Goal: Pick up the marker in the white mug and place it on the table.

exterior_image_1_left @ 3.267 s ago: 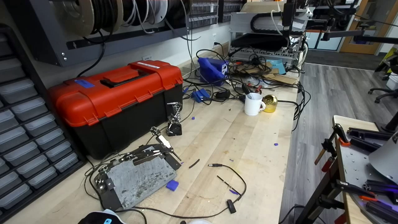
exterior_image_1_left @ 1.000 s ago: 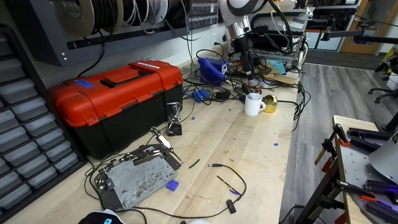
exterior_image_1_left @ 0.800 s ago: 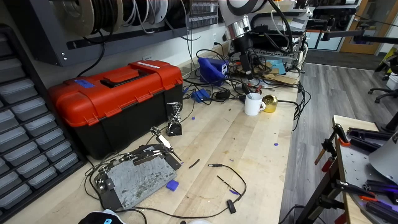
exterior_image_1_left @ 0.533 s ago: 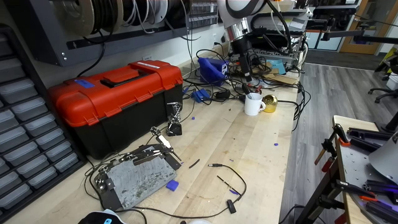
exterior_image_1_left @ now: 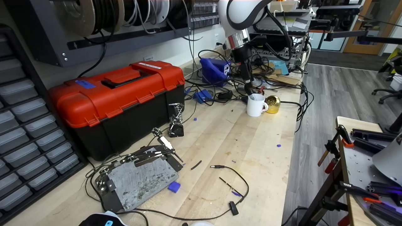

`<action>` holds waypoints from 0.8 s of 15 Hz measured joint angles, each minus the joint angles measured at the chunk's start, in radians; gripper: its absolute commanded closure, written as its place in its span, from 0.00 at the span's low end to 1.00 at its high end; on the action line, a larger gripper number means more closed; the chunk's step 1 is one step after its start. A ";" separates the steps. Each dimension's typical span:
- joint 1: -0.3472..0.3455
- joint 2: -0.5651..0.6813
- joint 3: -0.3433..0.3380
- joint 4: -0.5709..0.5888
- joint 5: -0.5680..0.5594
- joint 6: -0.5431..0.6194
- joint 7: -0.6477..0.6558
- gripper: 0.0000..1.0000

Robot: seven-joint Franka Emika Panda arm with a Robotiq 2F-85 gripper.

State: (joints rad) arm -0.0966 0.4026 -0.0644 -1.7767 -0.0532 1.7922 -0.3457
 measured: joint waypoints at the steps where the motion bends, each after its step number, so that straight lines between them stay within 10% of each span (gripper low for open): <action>1: 0.000 0.008 0.000 0.000 0.000 0.007 0.000 0.00; 7: 0.000 0.046 0.002 0.002 0.000 0.016 -0.003 0.00; 12: 0.000 0.057 0.003 0.009 0.000 0.017 -0.016 0.50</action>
State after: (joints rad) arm -0.0971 0.4596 -0.0618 -1.7679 -0.0531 1.8097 -0.3614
